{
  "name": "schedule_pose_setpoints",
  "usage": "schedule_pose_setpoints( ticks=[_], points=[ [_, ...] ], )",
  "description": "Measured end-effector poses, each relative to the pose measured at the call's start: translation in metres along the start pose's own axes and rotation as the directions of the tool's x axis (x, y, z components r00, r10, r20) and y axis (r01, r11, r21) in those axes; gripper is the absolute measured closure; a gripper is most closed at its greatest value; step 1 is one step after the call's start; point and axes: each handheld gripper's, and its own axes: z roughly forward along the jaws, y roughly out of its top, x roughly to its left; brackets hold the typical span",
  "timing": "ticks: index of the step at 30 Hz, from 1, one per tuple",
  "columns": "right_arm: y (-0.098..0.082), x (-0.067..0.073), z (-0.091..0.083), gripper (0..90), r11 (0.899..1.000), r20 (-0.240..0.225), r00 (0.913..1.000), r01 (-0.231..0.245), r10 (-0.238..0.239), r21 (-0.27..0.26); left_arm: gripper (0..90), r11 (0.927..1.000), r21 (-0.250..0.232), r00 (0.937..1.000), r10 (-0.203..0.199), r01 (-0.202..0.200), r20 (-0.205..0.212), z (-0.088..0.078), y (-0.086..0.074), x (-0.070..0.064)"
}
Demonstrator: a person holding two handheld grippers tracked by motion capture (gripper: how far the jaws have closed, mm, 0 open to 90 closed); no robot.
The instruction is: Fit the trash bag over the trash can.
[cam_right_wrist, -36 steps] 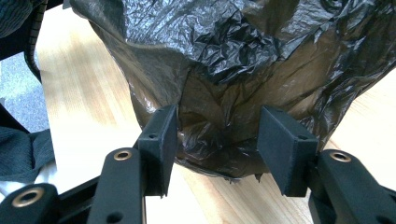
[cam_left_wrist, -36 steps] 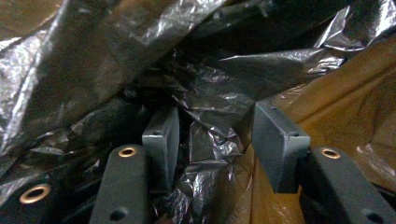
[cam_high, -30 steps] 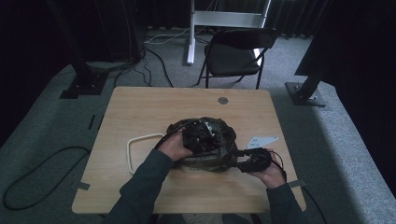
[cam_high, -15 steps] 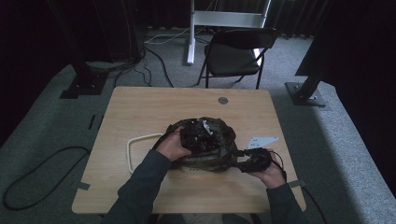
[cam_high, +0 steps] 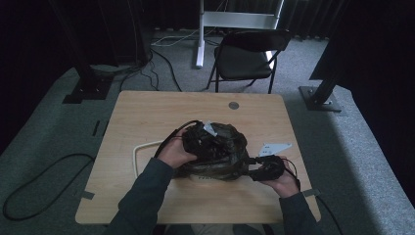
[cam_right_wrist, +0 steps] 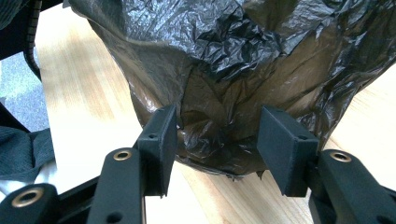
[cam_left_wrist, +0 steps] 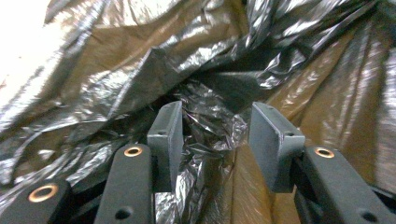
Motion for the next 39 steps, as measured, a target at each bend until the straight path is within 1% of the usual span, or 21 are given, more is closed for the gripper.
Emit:
schedule_pose_setpoints(
  ticks=[5, 10, 13, 15, 18, 21, 25, 27, 28, 29, 32, 35, 38, 39],
  points=[
    [0.000, 0.000, 0.000, 47.5, 1.000, 0.002, 1.0000, -0.001, 0.001, 0.000, 58.0, 0.9980, -0.062, 0.9998, -0.014, 0.015, 0.014, -0.013, -0.005, 0.002],
    [0.000, 0.000, 0.000, 47.5, 1.000, 0.002, 1.0000, -0.003, 0.003, 0.001, 60.7, 0.9920, -0.121, 0.9993, -0.031, 0.033, 0.020, -0.026, -0.010, 0.006],
    [0.000, 0.000, 0.000, 47.5, 1.000, 0.003, 1.0000, -0.003, 0.003, 0.000, 61.4, 0.9860, -0.157, 0.9984, -0.053, 0.056, 0.021, -0.032, -0.014, 0.009],
    [0.000, 0.000, -0.001, 47.5, 1.000, 0.003, 1.0000, -0.004, 0.004, -0.003, 61.4, 0.9796, -0.187, 0.9972, -0.072, 0.075, 0.019, -0.035, -0.016, 0.010],
    [0.000, -0.001, -0.003, 47.5, 1.000, 0.006, 1.0000, -0.005, 0.005, -0.006, 61.4, 0.9718, -0.216, 0.9955, -0.093, 0.095, 0.017, -0.041, -0.021, 0.014],
    [-0.001, -0.001, -0.003, 47.5, 1.000, 0.007, 0.9999, -0.007, 0.007, -0.006, 61.8, 0.9645, -0.239, 0.9933, -0.116, 0.114, 0.005, -0.046, -0.026, 0.017],
    [-0.001, -0.001, -0.004, 47.5, 1.000, 0.008, 0.9999, -0.007, 0.007, -0.008, 62.0, 0.9505, -0.276, 0.9888, -0.149, 0.142, -0.006, -0.052, -0.034, 0.022],
    [-0.001, -0.001, -0.004, 47.5, 1.000, 0.009, 0.9999, -0.007, 0.007, -0.009, 62.0, 0.9454, -0.287, 0.9865, -0.164, 0.155, -0.005, -0.055, -0.037, 0.024],
    [-0.001, -0.001, -0.004, 47.5, 1.000, 0.009, 0.9999, -0.008, 0.008, -0.008, 62.0, 0.9444, -0.289, 0.9858, -0.168, 0.157, -0.012, -0.056, -0.039, 0.025],
    [-0.001, -0.001, -0.004, 47.5, 1.000, 0.008, 0.9999, -0.010, 0.010, -0.008, 61.9, 0.9419, -0.294, 0.9846, -0.174, 0.163, -0.012, -0.057, -0.041, 0.026],
    [-0.002, -0.002, -0.004, 47.5, 1.000, 0.009, 0.9999, -0.012, 0.012, -0.008, 61.4, 0.9325, -0.314, 0.9812, -0.192, 0.178, -0.016, -0.061, -0.047, 0.028],
    [-0.002, -0.002, -0.004, 47.5, 1.000, 0.010, 0.9999, -0.011, 0.011, -0.008, 60.9, 0.9271, -0.324, 0.9784, -0.206, 0.188, -0.021, -0.064, -0.053, 0.029],
    [-0.002, -0.002, -0.005, 47.5, 1.000, 0.010, 0.9999, -0.012, 0.012, -0.008, 60.5, 0.9260, -0.327, 0.9769, -0.211, 0.189, -0.032, -0.066, -0.056, 0.030],
    [-0.002, -0.002, -0.005, 47.5, 1.000, 0.010, 0.9999, -0.012, 0.012, -0.008, 60.5, 0.9249, -0.330, 0.9754, -0.216, 0.189, -0.046, -0.069, -0.058, 0.030]
  ],
)
